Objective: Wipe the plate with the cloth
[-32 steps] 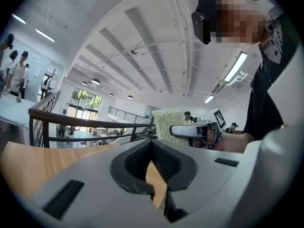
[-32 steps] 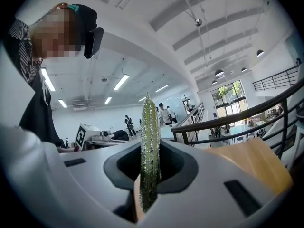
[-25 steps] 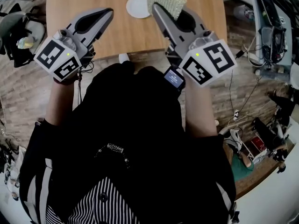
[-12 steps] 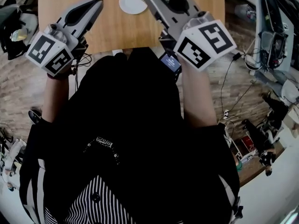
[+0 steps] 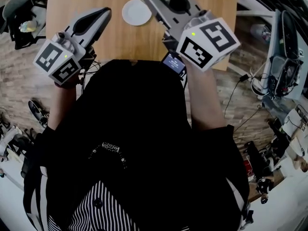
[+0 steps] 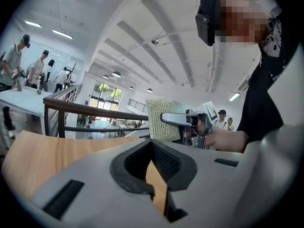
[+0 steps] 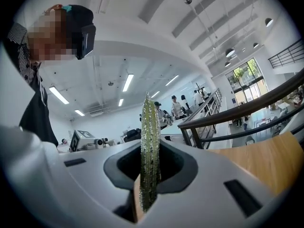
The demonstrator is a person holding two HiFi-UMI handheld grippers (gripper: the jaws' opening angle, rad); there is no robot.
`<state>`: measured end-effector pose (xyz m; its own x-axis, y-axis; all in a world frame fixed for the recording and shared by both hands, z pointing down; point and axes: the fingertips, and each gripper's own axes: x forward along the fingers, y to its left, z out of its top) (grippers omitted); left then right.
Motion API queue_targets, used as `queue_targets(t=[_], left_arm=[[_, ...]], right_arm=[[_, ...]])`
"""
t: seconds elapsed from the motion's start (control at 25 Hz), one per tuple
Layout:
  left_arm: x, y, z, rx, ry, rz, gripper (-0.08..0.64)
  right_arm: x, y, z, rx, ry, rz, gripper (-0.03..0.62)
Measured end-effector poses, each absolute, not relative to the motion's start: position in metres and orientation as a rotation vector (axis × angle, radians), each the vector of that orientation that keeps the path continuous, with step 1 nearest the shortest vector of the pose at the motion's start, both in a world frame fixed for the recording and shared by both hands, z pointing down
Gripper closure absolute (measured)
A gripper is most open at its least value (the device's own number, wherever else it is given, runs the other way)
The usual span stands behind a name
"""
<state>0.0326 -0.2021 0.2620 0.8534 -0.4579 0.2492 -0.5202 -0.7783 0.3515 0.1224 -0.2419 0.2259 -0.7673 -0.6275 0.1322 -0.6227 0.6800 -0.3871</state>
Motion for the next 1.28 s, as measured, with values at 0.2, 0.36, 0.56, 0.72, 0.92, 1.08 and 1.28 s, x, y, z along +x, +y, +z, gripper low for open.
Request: queue_targets(t=[0.2,0.36,0.56,0.72,0.92,1.08,1.28], left_arm=[[0.031,-0.203,0.274,2.595,-0.791,0.286,0.565],[0.043,-0.197,0.281,2.596,-0.775,0.311,0.565],[0.038,-0.215,0.301,2.566,-0.733,0.328,0.565],[0.06,-0.229,0.313,2.605,-0.66,0.374,0.565],[0.061,-0.241,0.357,2.582,-0.619,0.493,0.565],[0.04,-0.246,0.395,2.507,-0.607,0.558,0.565],[0.022,-0.248,0.449,2.44,-0.563,0.689,0.565]], right_arm=[[0.116,-0.245,0.239,-0.99,2.931,-0.645,0.543],[0.124,-0.241,0.255,-0.983,2.922,-0.703,0.545],[0.122,-0.249,0.254,-1.03,2.904,-0.698,0.543],[0.141,-0.254,0.261,-1.099,2.883,-0.714,0.543],[0.154,-0.265,0.288,-1.173,2.852,-0.8,0.543],[0.141,-0.274,0.313,-1.169,2.87,-0.86,0.543],[0.129,-0.283,0.347,-1.178,2.891,-0.968,0.543]])
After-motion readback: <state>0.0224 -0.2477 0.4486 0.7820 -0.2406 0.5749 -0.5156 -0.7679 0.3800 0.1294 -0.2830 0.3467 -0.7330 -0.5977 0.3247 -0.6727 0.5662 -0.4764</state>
